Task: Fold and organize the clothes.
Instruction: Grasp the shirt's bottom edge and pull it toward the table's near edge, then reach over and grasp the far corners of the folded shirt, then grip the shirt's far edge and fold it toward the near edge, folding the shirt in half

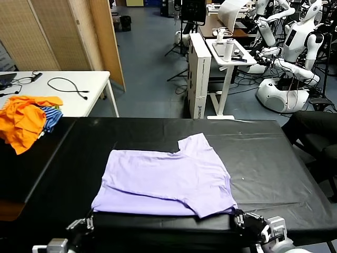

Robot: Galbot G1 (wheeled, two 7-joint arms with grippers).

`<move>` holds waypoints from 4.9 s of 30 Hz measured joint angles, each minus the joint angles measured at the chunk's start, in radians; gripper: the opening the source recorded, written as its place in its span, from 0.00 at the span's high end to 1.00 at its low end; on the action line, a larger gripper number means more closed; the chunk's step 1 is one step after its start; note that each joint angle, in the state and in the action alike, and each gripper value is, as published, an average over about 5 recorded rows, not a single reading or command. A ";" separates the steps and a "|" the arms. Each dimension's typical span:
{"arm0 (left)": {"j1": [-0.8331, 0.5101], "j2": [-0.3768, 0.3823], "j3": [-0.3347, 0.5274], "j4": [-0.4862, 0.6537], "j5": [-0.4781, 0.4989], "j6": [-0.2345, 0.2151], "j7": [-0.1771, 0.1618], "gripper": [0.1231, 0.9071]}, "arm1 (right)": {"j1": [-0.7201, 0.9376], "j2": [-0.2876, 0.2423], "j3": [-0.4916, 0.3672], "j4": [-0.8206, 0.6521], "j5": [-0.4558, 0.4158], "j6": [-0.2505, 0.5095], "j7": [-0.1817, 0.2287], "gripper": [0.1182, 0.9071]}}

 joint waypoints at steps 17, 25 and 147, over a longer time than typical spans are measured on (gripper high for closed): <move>-0.293 0.168 0.008 -0.010 -0.434 0.169 -0.150 0.00 | 0.508 -0.084 -0.037 -0.196 0.280 0.000 0.040 0.00; -0.646 0.296 0.112 0.226 -0.613 0.234 -0.158 0.00 | 0.828 -0.075 -0.243 -0.473 0.279 0.000 0.049 0.00; -0.578 0.316 0.084 0.358 -0.498 -0.086 0.077 0.97 | 0.428 -0.150 -0.162 -0.190 0.338 0.000 0.049 0.97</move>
